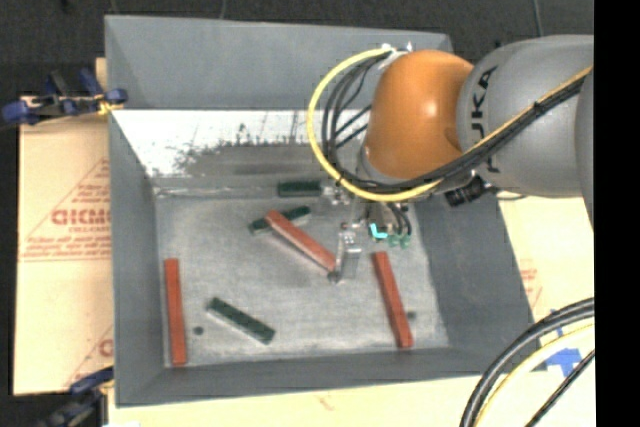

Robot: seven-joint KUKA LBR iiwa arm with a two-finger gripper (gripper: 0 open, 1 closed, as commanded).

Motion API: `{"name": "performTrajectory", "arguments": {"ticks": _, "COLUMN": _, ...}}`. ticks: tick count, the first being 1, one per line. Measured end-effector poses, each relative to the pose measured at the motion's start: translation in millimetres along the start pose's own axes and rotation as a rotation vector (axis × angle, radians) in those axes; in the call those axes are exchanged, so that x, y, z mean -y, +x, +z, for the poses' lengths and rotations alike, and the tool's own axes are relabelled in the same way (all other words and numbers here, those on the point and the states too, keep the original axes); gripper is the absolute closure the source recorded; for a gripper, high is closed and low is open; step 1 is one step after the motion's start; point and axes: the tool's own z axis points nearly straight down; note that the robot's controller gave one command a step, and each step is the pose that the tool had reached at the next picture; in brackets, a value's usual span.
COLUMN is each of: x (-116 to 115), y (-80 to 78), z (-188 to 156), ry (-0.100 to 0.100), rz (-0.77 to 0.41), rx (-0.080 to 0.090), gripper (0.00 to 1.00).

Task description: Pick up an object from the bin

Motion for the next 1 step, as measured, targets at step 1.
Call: {"name": "performTrajectory", "arguments": {"ticks": 1, "x": 23.0, "y": -31.4, "z": 91.5, "ry": 0.001, "rz": -0.037, "rx": 0.018, "gripper": 0.0}}
